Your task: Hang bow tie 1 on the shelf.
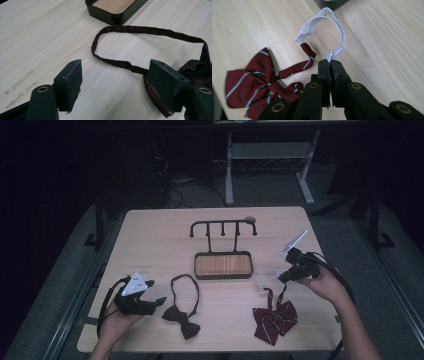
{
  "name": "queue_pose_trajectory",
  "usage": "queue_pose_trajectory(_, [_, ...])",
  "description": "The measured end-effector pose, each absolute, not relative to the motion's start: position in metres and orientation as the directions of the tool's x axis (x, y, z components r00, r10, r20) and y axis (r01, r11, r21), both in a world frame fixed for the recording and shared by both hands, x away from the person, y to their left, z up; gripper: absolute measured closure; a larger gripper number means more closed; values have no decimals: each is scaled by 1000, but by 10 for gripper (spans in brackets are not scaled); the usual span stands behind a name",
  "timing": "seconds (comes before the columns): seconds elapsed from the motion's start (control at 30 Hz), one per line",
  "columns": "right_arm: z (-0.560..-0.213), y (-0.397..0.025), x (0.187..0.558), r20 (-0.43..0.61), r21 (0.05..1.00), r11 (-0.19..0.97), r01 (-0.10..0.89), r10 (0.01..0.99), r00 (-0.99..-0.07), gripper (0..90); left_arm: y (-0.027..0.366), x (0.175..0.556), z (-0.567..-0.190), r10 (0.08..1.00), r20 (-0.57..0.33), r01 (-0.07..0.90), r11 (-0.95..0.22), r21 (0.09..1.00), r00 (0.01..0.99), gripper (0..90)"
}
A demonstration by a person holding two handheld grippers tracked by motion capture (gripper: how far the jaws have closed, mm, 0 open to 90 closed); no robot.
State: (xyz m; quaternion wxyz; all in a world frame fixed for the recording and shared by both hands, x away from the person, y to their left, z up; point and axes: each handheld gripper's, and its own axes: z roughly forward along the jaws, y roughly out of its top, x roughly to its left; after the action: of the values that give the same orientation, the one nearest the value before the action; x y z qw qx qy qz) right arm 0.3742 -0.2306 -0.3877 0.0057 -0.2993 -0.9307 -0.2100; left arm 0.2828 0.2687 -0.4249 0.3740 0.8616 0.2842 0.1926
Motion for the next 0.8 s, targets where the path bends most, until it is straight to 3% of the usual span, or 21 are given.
queue_pose_trajectory(0.8, [-335, -218, 366, 136, 443, 769, 461, 450, -882, 867, 268, 283, -426, 632, 113, 348, -557, 754, 767, 277])
